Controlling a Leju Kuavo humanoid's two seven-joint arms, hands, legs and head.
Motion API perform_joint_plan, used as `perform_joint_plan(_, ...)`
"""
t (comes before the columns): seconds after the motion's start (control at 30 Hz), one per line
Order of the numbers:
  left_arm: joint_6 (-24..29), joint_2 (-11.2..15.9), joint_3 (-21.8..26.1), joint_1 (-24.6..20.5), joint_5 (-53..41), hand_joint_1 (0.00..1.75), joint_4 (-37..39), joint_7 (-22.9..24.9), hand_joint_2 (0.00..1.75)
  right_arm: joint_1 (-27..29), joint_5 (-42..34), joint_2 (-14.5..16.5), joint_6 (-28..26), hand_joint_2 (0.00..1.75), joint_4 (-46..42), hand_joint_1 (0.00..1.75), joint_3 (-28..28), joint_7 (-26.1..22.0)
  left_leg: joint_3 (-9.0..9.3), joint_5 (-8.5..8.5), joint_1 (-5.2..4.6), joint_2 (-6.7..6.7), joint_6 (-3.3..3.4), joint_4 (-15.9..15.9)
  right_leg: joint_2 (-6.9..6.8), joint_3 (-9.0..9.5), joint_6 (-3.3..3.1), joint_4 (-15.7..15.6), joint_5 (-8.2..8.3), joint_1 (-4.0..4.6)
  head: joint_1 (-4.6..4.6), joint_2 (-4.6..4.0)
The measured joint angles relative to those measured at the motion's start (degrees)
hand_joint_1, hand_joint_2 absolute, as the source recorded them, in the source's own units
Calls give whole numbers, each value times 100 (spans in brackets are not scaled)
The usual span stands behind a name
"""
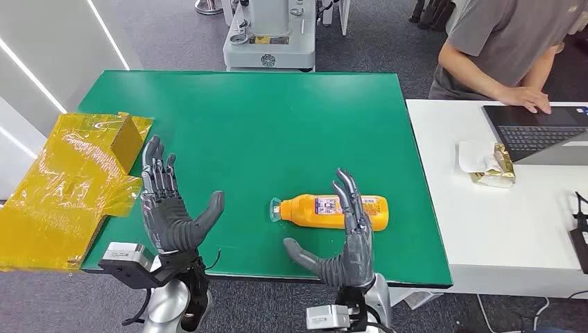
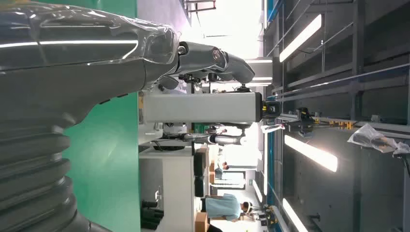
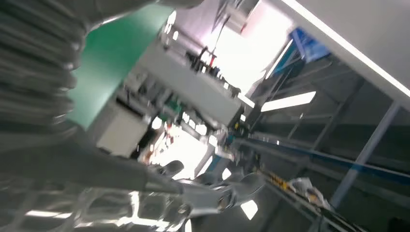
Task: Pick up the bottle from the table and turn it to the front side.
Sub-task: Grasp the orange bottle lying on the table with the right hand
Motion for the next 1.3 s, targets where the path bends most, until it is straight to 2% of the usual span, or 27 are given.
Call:
perform_joint_plan(0.1, -67, -3, 1, -3, -2, 0, 0, 0, 175, -346, 576, -52, 293, 175, 77, 0, -89, 362, 1, 3, 0, 1, -1, 0, 2, 0, -1, 0, 2, 0, -1, 0)
perform_joint_plan(0.23, -202, -7, 1, -9, -9, 0, 0, 0, 175, -1158, 1444, -169, 1235, 175, 520, 0, -231, 1005, 1, 11, 0, 1, 0, 1, 3, 0, 0, 1, 9, 0, -1, 0)
perform_joint_plan(0.37, -314, -10, 1, -46, 1, 0, 1, 0, 175, -2037, 1928, -295, 2141, 175, 1350, 0, -312, 1282, 0, 18, 0, 0, 7, 2, 2, 0, 1, 1, 15, 0, 0, 0)
perform_joint_plan(0.6, -447, -23, 1, -166, 53, 0, 9, 0, 175, -3563, 2083, -577, 3531, 175, 3214, 0, -312, 937, -7, 23, -1, -9, 15, 11, -10, 0, 5, 1, 20, -1, 1, 0)
perform_joint_plan(0.8, -514, -36, 2, -247, 105, 0, 59, 0, 175, -4665, 1978, -797, 5386, 175, 4570, 0, -103, 367, -12, 23, -1, -11, 16, 14, -10, -2, 9, 1, 23, -2, -1, 0)
perform_joint_plan(0.87, -499, -43, 2, -283, 105, 0, 75, 0, 175, -4927, 1857, -809, 5799, 175, 4949, 0, 9, 249, -12, 23, -1, -9, 16, 14, -9, -1, 9, 1, 23, -2, -1, 0)
perform_joint_plan(0.97, -472, -46, 2, -293, 103, 0, 81, 0, 175, -5070, 1761, -799, 6078, 175, 5370, 0, 193, 119, -12, 23, 0, -11, 16, 14, -10, -1, 9, 1, 23, -1, -1, 0)
perform_joint_plan(1.3, -372, -46, 2, -292, 103, 0, 81, 0, 175, -4881, 1612, -664, 6165, 175, 5975, 0, 610, 50, -12, 23, 0, -11, 16, 13, -10, -1, 9, 1, 22, -1, 0, 0)
